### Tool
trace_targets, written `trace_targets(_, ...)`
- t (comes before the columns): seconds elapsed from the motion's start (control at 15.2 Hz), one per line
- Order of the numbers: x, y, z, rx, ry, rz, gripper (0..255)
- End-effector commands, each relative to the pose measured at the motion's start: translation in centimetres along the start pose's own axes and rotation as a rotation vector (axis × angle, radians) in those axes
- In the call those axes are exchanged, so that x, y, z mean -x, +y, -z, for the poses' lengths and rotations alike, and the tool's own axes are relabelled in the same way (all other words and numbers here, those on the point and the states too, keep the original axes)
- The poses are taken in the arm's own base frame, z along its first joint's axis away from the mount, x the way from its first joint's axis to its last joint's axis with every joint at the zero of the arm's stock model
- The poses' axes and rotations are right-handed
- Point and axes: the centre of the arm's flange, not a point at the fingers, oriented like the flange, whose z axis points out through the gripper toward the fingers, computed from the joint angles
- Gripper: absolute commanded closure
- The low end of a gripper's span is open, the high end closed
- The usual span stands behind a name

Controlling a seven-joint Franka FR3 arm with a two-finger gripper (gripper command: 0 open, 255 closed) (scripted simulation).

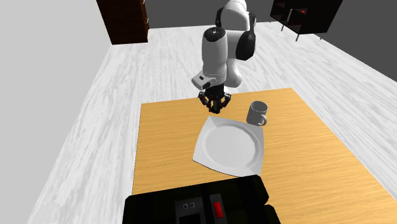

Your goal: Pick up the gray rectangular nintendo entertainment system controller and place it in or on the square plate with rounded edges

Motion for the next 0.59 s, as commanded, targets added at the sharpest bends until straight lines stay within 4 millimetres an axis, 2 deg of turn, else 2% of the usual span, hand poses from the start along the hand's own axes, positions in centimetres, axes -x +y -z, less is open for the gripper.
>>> trace_targets(0.0,-2.1,-1.6,0.1,-0.001,0.000,0.000,255)
trace_targets(0.53,-10.5,-8.6,-0.3,-0.001,0.000,0.000,255)
